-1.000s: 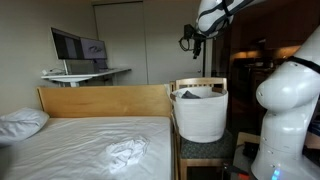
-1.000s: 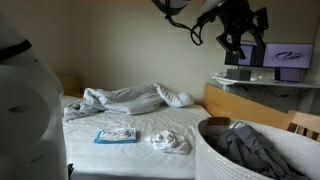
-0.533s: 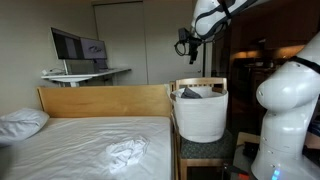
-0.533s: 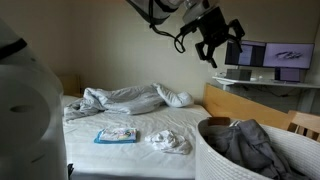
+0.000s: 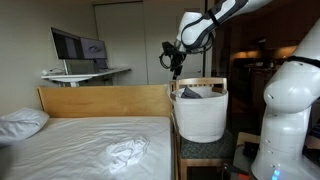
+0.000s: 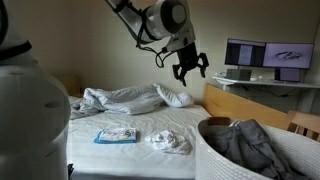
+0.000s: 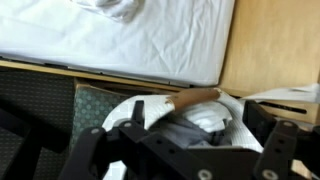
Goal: Put the clothes in the laundry bag
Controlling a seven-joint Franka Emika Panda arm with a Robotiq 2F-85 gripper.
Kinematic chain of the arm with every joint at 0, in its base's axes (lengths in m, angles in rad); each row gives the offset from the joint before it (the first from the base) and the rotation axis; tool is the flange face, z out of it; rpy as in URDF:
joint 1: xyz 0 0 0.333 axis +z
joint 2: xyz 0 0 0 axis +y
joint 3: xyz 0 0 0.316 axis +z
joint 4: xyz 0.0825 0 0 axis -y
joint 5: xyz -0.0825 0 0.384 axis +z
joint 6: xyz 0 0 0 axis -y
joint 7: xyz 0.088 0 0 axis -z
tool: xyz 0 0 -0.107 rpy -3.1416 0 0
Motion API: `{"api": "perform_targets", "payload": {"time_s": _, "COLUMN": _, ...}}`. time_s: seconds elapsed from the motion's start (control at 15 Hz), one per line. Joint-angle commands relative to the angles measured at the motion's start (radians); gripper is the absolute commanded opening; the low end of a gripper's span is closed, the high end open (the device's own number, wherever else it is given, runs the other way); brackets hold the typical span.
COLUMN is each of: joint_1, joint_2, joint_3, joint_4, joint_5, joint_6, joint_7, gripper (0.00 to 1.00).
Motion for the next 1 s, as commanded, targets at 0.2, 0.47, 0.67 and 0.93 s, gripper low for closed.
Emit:
{"api": "perform_targets", "payload": {"time_s": 0.2, "joint_1": 0.104, "joint_2": 0.185, "joint_3": -0.082, "joint_4": 0.089, "joint_5": 0.240, "joint_6": 0.052, "joint_7": -0.361, "gripper": 1.00}}
{"api": "perform_targets", "payload": {"time_s": 0.47, "joint_1": 0.157, "joint_2": 0.254, "joint_3": -0.076, "joint_4": 0.117, "joint_5": 0.402, "joint_6": 0.034, "joint_7": -0.547, "gripper": 1.00}}
{"api": "perform_targets", "payload": {"time_s": 0.67, "joint_1": 0.207, "joint_2": 0.288, "joint_3": -0.065, "joint_4": 0.123, "joint_5": 0.560, "joint_6": 0.054, "joint_7": -0.685, "gripper": 1.00}}
{"api": "perform_targets", "payload": {"time_s": 0.93, "joint_1": 0.278, "joint_2": 0.345, "joint_3": -0.032, "joint_4": 0.114, "joint_5": 0.837, "joint_6": 0.153, "joint_7": -0.857, "gripper": 1.00}}
